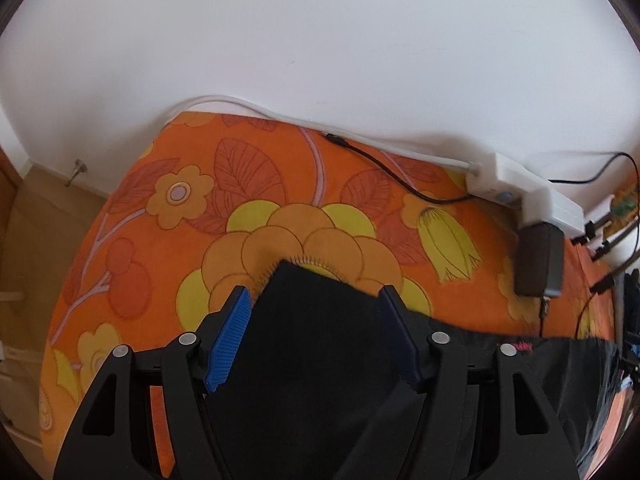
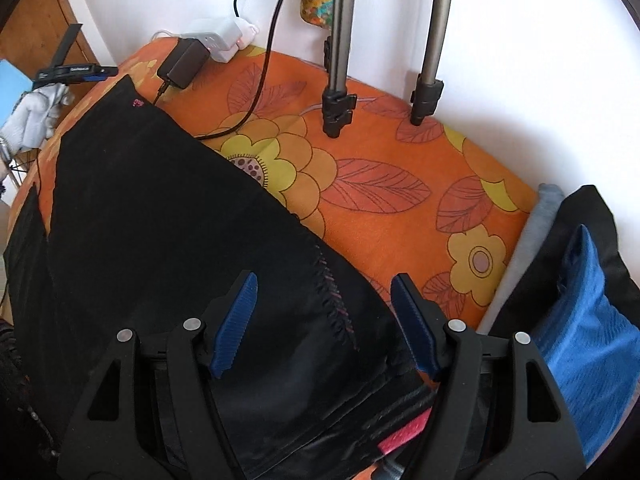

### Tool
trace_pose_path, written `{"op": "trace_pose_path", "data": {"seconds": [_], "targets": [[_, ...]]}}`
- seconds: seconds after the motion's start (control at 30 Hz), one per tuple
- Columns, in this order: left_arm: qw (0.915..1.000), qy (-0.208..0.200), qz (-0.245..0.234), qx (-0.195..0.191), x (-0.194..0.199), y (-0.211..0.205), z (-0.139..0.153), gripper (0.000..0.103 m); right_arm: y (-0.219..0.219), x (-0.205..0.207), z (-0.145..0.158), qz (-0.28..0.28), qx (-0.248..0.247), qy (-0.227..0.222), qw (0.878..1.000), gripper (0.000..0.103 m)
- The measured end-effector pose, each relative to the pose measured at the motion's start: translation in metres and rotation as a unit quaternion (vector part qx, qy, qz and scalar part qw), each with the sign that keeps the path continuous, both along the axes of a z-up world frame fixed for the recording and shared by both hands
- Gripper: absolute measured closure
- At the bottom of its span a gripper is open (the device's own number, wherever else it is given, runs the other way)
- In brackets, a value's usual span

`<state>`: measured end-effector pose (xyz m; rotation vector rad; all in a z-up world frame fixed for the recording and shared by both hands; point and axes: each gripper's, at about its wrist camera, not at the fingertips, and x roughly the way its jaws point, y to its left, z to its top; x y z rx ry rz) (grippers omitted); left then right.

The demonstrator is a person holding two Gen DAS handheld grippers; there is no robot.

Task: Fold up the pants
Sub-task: 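Close the left gripper on the pants edge while the right gripper grasps beside it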

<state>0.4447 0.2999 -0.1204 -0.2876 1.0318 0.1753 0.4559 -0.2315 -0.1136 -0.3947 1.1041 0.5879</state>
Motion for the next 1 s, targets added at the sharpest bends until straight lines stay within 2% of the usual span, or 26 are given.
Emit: {"op": "trace_pose_path", "data": {"seconds": [0.13,0.37,0.5,0.6,0.67,0.77,0.87,1.0], "targets": [[0.9999,0.01,0.002,-0.001,0.007,0.003,-0.01,0.037,-0.004,0.007,-0.006,0.003,0.004,0.009,1.0,0.031],[0.9994,0.026,-0.008,0.02,0.012,-0.003,-0.024,0.037,-0.007,0.014,-0.01,0.006,0.005,0.014,1.0,0.031],[0.9993,0.013,-0.017,0.032,0.011,-0.01,-0.023,0.037,-0.011,0.018,-0.005,0.002,0.01,0.011,1.0,0.031],[0.9991,0.0,-0.022,0.036,0.007,-0.013,-0.021,0.05,-0.011,0.022,0.001,0.004,0.024,0.01,1.0,0.031],[0.9988,-0.009,-0.034,0.034,0.006,-0.019,-0.018,0.074,-0.007,0.023,0.002,0.009,0.029,0.009,1.0,0.028],[0.9973,-0.013,-0.052,0.05,0.007,-0.031,-0.016,0.09,0.001,0.026,-0.002,0.015,0.029,0.006,0.999,0.028],[0.9965,-0.015,-0.059,0.058,0.006,-0.037,-0.014,0.094,0.013,0.025,-0.011,0.031,0.013,0.01,0.999,0.028],[0.9973,-0.025,-0.055,0.041,-0.001,-0.032,-0.009,0.095,0.021,0.023,-0.028,0.046,-0.021,0.021,0.998,0.028]]}}
